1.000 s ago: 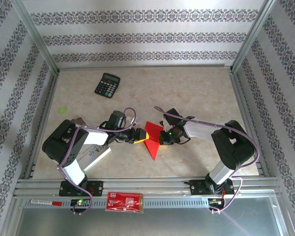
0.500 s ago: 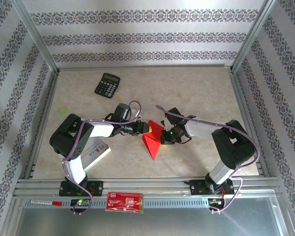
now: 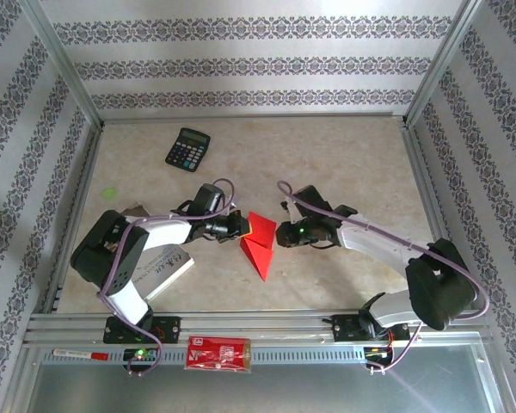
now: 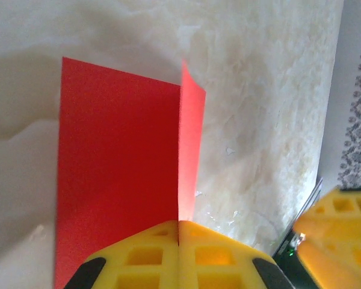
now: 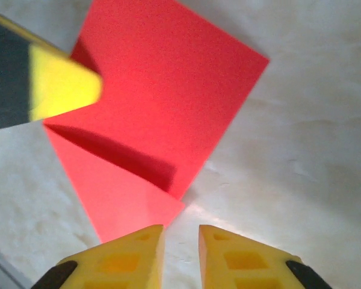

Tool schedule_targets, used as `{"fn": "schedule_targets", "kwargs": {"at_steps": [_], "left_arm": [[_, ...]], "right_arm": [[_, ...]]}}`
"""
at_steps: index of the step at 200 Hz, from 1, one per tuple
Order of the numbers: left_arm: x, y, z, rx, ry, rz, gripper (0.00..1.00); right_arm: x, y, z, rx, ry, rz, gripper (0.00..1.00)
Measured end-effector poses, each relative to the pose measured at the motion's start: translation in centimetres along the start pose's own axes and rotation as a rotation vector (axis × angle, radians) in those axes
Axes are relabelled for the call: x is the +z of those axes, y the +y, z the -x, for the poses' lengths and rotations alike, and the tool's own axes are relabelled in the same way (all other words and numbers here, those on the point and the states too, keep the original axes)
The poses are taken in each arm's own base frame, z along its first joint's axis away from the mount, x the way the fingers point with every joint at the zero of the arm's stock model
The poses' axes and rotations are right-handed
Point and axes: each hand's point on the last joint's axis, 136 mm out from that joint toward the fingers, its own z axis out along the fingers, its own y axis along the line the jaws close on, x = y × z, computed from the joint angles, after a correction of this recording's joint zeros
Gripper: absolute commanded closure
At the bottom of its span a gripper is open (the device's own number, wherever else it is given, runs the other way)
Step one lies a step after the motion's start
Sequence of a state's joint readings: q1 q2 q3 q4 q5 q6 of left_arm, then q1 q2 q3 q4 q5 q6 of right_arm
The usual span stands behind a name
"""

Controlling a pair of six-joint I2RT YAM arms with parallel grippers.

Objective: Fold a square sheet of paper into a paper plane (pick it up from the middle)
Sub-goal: Fourth fold the wing at the center of the table.

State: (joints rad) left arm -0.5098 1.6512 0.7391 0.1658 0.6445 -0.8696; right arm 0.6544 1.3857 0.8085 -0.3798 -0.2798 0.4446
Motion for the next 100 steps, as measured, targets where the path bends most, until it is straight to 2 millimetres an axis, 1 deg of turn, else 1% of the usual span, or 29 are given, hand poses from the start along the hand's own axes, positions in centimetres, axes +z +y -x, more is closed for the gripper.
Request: {"fn": "schedule_targets", "kwargs": {"at_steps": [20, 38, 49, 57, 76, 100], "left_arm": [[-0.5, 0.9, -1.1, -0.092, -0.025, 0.035, 1.0], [-0.5, 1.8, -2.1, -0.163, -0.044, 0.074, 1.0], [-0.6, 2.0, -2.6, -0.203, -0.061, 0.089, 1.0], [-0.7, 2.1, -2.8, -0.225, -0.076, 0.095, 1.0], [-1.2, 1.9, -2.9, -0.272, -0.12, 0.1, 1.0], [-1.7, 1.3, -2.3, -0.309, -0.181, 0.089, 1.0]], "right_arm": [[0.6, 2.5, -0.5, -0.073, -0.023, 0.015, 0.7], [1.0, 4.4, -1.1, -0.128, -0.041, 0.024, 0.64], [1.3, 5.6, -1.4, -0.149, -0.058, 0.031, 0.61], [1.4, 6.3, -1.5, -0.165, -0.07, 0.036, 0.57], [1.8, 7.3, -2.0, -0.184, -0.094, 0.029, 0.52], [2.2, 7.6, -2.8, -0.213, -0.12, -0.006, 0.5]]}}
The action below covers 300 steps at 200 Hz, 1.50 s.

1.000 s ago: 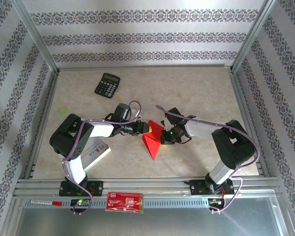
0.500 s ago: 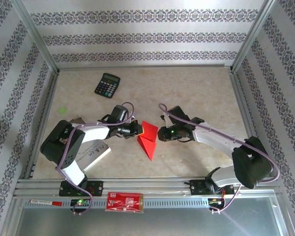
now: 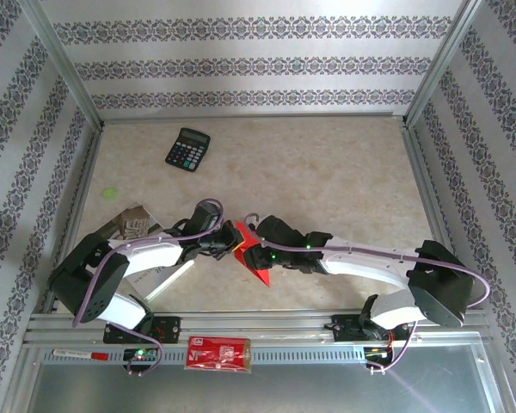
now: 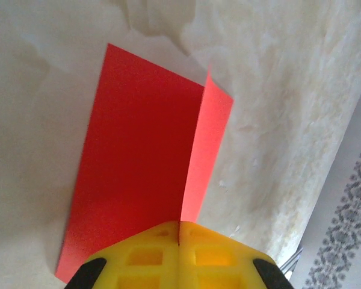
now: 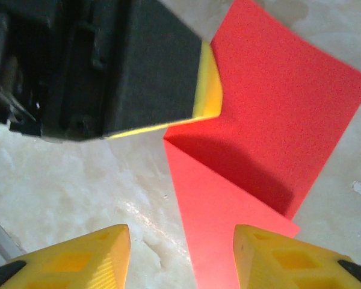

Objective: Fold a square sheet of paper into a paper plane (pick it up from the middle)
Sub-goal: Fourth fold the wing at the center of the table.

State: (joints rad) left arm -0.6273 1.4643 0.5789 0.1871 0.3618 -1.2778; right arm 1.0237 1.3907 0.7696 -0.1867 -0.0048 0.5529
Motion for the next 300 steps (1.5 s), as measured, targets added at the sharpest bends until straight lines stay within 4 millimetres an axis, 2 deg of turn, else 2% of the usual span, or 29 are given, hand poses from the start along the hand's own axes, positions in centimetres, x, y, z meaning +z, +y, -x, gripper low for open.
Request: {"fn": "schedule_targets", "kwargs": {"at_steps": [58, 121, 214, 300], "left_arm": [[0.0, -0.5, 0.2, -0.044, -0.052, -0.005, 1.0], [-0.1, -0.5, 0.4, -0.063, -0.065, -0.005, 1.0], [0.0, -0.5, 0.3, -0.063, -0.065, -0.005, 1.0], [0.0, -0.5, 0.3, -0.063, -0.066, -0.008, 1.0]], "right_arm": [[1.1, -0.6, -1.3, -0.029, -0.022, -0.092, 0.46], [3.4, -1.8, -3.0, -0.043, 0.004, -0.201, 0.57], [4.0, -2.1, -1.2, -0.032, -0.043, -0.263, 0.64], [4.6, -2.3, -1.2, -0.036, -0.039, -0.286, 0.66]]}}
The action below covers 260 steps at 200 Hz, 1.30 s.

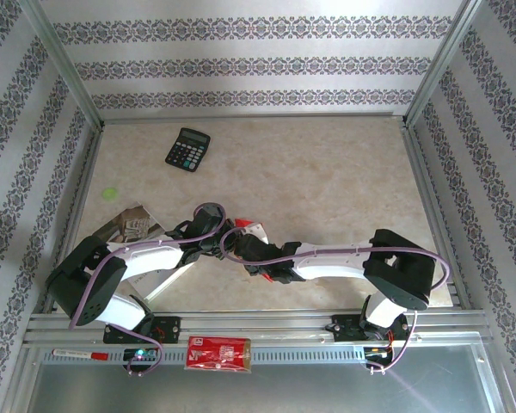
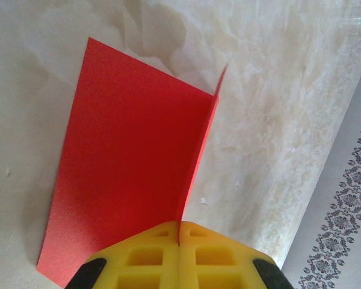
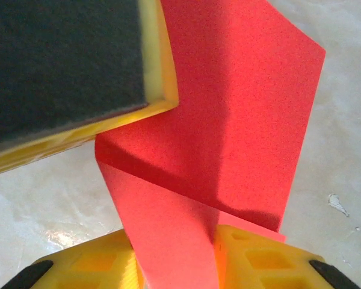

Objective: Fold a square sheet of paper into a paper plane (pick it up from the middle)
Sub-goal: Fourth fold the wing at the center of the table.

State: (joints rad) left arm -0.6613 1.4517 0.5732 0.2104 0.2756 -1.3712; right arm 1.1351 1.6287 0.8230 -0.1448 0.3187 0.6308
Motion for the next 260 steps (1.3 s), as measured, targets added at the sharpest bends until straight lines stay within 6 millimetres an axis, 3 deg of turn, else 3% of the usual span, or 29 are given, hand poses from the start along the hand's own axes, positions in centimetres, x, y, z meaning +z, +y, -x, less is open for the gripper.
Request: {"fn": "schedule_targets", "kwargs": {"at_steps": [56, 87, 150, 202, 260], "left_arm": [[0.0, 0.06, -0.01, 0.0, 0.0, 0.001, 1.0], [0.01, 0.14, -0.03, 0.0, 0.0, 0.001, 1.0], [0.02, 0.17, -0.03, -0.004, 0.0, 0.0, 1.0], [0.02, 0.17, -0.03, -0.004, 0.0, 0.0, 1.0], [0.02, 0.17, -0.03, -0.004, 0.0, 0.0, 1.0]], "right_arm": [[0.09, -0.11, -0.01, 0.002, -0.001, -0.007, 0.7], [0.13, -0.14, -0.04, 0.003, -0.001, -0.008, 0.65], [0.05, -0.33, -0.28, 0.001, 0.002, -0.011, 0.66], [-0.33, -0.21, -0.52, -0.018, -0.005, -0.021, 0.6], [-0.33, -0.39, -0.58, -0.025, -0.004, -0.03, 0.72]]}}
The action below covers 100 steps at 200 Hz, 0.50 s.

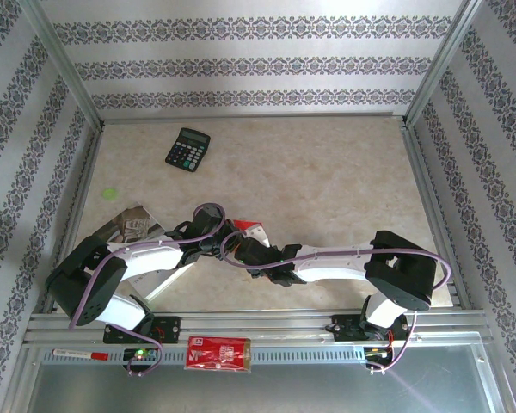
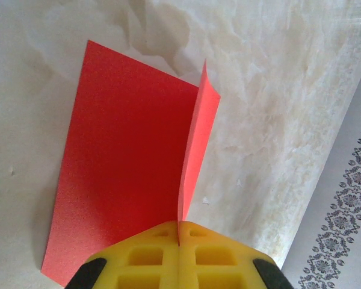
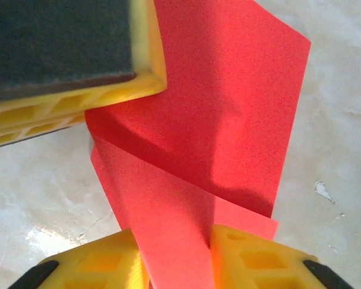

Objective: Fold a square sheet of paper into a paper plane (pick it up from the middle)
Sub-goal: Fourth fold the wing at the center of the table.

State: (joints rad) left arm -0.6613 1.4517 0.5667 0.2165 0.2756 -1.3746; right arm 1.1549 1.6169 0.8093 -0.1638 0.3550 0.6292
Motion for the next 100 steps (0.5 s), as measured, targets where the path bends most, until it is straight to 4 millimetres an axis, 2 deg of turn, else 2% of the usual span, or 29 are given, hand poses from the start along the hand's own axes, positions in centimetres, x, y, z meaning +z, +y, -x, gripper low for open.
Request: {"fn": "schedule_targets", "kwargs": {"at_steps": [59, 100], "left_arm": [[0.0, 0.0, 0.0, 0.0, 0.0, 0.0, 1.0], [0.0, 0.0, 0.0, 0.0, 0.0, 0.0, 1.0]], "right_arm": [[0.0, -0.02, 0.01, 0.0, -0.001, -0.001, 0.81], [0.0, -0.08, 0.07, 0.001, -0.004, -0.005, 0.82]]}}
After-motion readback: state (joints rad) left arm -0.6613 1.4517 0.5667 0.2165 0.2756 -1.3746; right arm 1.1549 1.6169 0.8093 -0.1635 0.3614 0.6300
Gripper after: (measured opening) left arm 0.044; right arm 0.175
